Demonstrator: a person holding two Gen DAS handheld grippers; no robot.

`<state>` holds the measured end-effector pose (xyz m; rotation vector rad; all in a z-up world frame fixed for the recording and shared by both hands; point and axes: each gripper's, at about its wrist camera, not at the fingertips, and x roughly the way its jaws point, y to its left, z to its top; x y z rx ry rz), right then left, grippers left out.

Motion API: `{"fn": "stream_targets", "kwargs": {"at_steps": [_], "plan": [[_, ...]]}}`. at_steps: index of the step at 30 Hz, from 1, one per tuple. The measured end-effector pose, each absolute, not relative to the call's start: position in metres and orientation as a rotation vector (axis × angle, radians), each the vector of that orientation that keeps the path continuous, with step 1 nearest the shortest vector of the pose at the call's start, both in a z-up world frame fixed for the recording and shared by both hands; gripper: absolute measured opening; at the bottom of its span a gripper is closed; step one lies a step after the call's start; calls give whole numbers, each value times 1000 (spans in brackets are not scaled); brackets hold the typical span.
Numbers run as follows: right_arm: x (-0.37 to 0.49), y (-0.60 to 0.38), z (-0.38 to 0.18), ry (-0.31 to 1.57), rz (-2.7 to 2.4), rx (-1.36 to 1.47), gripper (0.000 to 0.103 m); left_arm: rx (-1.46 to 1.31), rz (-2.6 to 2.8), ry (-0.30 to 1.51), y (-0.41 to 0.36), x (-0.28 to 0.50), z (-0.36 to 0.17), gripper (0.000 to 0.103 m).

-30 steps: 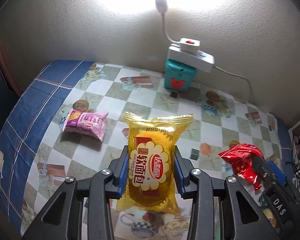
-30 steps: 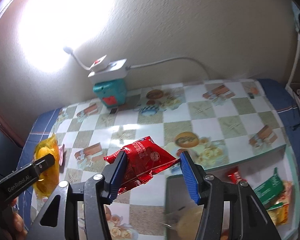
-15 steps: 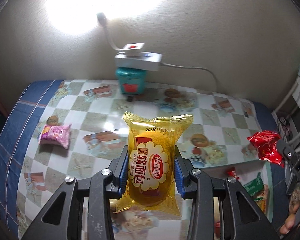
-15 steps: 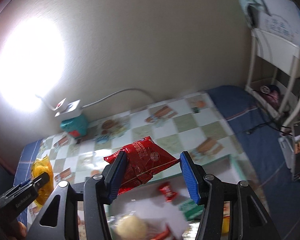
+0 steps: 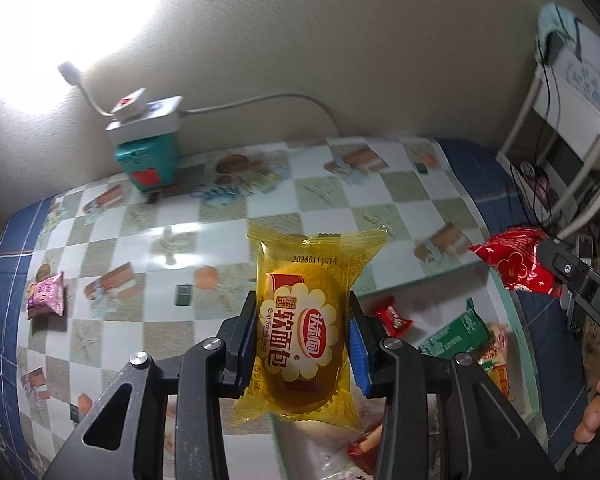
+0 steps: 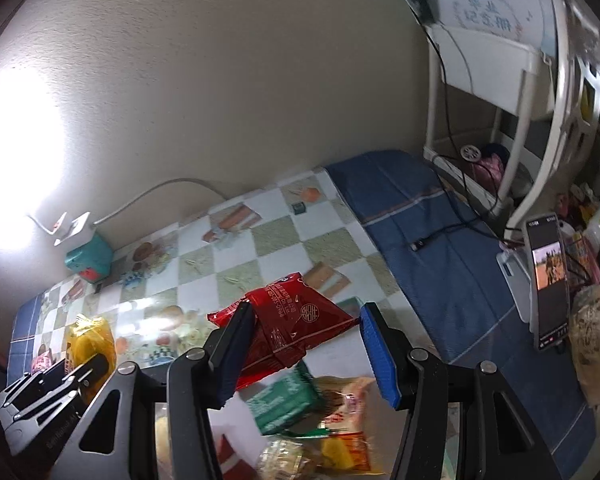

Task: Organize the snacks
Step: 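Lift both packs and carry them over the white tray, then open the left tool to drop the bun pack while the right tool releases the red bag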

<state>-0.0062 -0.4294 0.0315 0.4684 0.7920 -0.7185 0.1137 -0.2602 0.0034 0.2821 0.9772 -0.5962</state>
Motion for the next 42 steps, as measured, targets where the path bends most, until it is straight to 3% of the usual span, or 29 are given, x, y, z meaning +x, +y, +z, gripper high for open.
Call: {"fn": "stream_targets", "kwargs": {"at_steps": [26, 42], "plan": [[0, -449, -41, 999, -664, 521, 58, 460, -603, 1019, -307, 90, -42, 41], [11, -439, -51, 1049, -590, 519, 59, 485, -621, 1053, -316, 84, -53, 42]]}}
